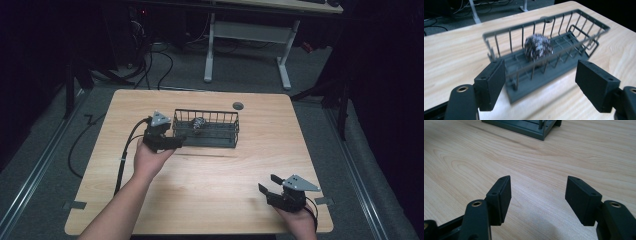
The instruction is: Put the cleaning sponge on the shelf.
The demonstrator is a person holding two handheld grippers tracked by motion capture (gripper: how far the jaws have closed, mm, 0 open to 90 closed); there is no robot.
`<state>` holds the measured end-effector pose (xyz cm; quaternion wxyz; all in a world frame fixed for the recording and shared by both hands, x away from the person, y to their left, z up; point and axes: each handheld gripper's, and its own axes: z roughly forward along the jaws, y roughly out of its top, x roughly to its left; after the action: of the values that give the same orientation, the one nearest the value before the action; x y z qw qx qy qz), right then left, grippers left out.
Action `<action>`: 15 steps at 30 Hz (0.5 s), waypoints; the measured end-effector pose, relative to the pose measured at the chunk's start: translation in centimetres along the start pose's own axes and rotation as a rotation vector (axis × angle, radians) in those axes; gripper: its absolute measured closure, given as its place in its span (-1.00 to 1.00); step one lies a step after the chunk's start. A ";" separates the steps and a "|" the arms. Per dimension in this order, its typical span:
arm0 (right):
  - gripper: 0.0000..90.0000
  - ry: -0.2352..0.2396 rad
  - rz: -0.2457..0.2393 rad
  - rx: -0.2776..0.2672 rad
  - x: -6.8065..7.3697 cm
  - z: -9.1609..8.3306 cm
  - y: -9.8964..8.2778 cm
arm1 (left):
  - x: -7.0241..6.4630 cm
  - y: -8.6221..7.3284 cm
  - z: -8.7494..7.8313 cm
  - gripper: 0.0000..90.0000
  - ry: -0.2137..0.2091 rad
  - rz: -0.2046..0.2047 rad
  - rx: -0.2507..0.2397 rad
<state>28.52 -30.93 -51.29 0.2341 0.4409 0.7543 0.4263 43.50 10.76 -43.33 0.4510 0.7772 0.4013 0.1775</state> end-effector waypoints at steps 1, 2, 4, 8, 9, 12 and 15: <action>-0.16 0.000 0.000 0.001 0.0 0.0 0.0 | 0.1 -0.6 -0.4 -0.45 0.000 0.002 0.001; -0.16 0.001 -0.002 0.001 0.0 0.0 0.0 | 0.2 -1.2 -0.8 -0.45 -0.002 0.000 0.004; -0.15 0.002 -0.001 0.003 0.1 0.1 0.0 | 0.4 -2.6 -1.6 -0.45 -0.003 0.002 0.006; -0.15 0.001 -0.003 0.004 0.2 0.1 0.0 | 1.1 -5.7 -3.5 -0.45 0.003 -0.006 0.014; -0.15 0.001 -0.005 0.005 0.2 0.1 0.0 | 1.3 -6.3 -3.8 -0.45 0.000 -0.014 0.016; -0.15 0.000 -0.005 0.006 0.2 0.1 0.0 | 1.7 -8.6 -5.4 -0.45 -0.005 -0.029 0.019; -0.14 -0.002 -0.005 0.007 0.2 0.1 0.0 | 1.9 -10.8 -6.6 -0.44 -0.006 -0.038 0.033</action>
<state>28.49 -30.67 -51.40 0.2344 0.4400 0.7567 0.4228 35.44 18.93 -49.09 0.4423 0.7774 0.4176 0.1601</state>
